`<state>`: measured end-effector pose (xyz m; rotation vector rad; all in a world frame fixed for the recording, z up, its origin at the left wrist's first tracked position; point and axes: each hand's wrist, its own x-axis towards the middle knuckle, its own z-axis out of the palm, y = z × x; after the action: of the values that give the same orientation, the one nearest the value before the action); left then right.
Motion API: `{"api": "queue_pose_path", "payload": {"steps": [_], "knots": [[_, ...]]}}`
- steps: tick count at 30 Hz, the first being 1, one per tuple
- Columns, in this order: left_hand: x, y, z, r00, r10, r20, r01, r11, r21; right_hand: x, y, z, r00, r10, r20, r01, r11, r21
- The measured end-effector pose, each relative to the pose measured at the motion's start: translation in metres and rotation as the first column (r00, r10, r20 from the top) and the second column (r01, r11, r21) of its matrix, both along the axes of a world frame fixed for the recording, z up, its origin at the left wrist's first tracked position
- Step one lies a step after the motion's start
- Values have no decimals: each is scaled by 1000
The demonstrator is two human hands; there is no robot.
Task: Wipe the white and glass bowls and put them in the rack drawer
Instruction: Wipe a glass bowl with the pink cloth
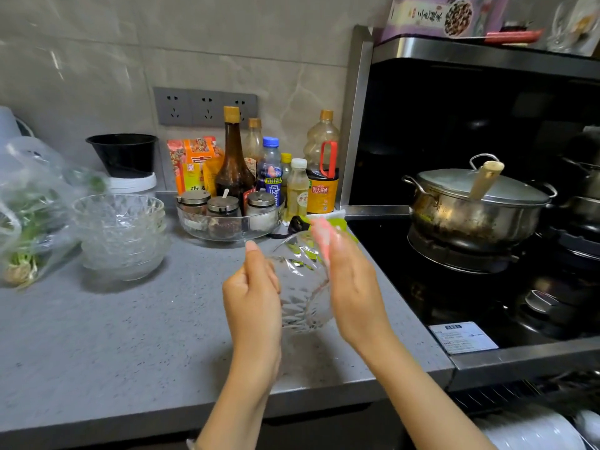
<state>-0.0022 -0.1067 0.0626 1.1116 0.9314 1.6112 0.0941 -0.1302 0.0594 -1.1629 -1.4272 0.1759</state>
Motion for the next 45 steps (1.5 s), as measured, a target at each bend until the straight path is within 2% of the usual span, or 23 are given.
{"api": "queue_pose_path", "payload": {"steps": [1, 2, 3, 4, 6, 7, 8, 11, 13, 14, 15, 16, 19, 22, 25, 27, 29, 31, 34, 37, 41, 43, 45], "knots": [[-2, 0, 1, 1000, 22, 4, -22, 1000, 14, 0, -1, -1, 990, 53, -132, -57, 998, -32], [-5, 1, 2, 999, 35, 5, -35, 999, 27, -3, -4, -2, 987, 66, -150, -73, 997, -40], [-6, 2, 2, 999, 39, 4, -39, 999, 35, -8, -7, -5, 997, 44, -69, -46, 999, -24], [-6, 4, 1, 1000, 28, -2, -28, 999, 39, -14, -9, -6, 996, -19, 86, 19, 1000, 1], [-4, 4, -1, 999, -30, -45, 32, 999, 41, -23, -8, -7, 884, -212, 416, 182, 977, 112], [-3, 2, -2, 996, -61, -63, 64, 997, 47, -24, -5, -5, 829, -280, 484, 231, 960, 161], [-2, 0, -2, 994, -81, -70, 85, 995, 49, -25, -4, 0, 816, -316, 484, 256, 948, 188], [-6, -2, 3, 995, -84, -59, 86, 996, 31, -20, -1, 10, 930, -229, 286, 185, 967, 174], [-10, -2, 5, 997, -70, -30, 70, 998, -6, -14, -1, 17, 999, -38, -31, 39, 998, 46], [-13, 0, 4, 998, -70, 8, 70, 997, -32, -10, -1, 18, 968, 55, -247, -65, 997, -32], [-15, 2, 2, 996, -76, 54, 79, 995, -55, -5, 1, 17, 895, 91, -438, -149, 984, -100], [-17, 5, 0, 990, -98, 97, 105, 992, -71, 0, 4, 13, 823, 82, -562, -202, 967, -154], [-21, 12, -3, 974, -184, 129, 196, 977, -87, 8, 7, 1, 738, -31, -674, -200, 944, -263], [-22, 17, -1, 970, -239, 37, 241, 965, -104, 12, 8, -2, 687, -99, -720, -158, 947, -280], [-26, 21, 1, 939, -302, -164, 279, 948, -153, 14, 3, 6, 743, -146, -654, -88, 946, -311], [-29, 22, 2, 849, -388, -359, 352, 922, -163, 11, -5, 16, 818, -152, -554, -3, 963, -269], [-30, 23, 0, 756, -471, -454, 416, 882, -222, 10, -9, 19, 874, -131, -467, 55, 983, -173], [-31, 16, 5, 717, -571, -400, 488, 821, -297, 9, -7, 16, 931, -74, -358, 60, 997, -50], [-32, 16, 5, 677, -716, -173, 642, 688, -337, 11, -6, 2, 985, -14, -170, 32, 994, 102], [-36, 19, 5, 656, -752, 62, 726, 608, -322, 17, -5, -5, 999, 5, -31, 0, 987, 158], [-39, 26, -2, 595, -776, 207, 801, 550, -237, 29, -5, -9, 996, 76, 55, -77, 997, 23], [-38, 30, -8, 625, -762, 172, 778, 590, -214, 32, -8, -8, 989, 99, 112, -88, 991, -103], [-34, 31, -13, 656, -737, 160, 752, 624, -213, 32, -10, -3, 960, 91, 266, -25, 971, -239]]}}
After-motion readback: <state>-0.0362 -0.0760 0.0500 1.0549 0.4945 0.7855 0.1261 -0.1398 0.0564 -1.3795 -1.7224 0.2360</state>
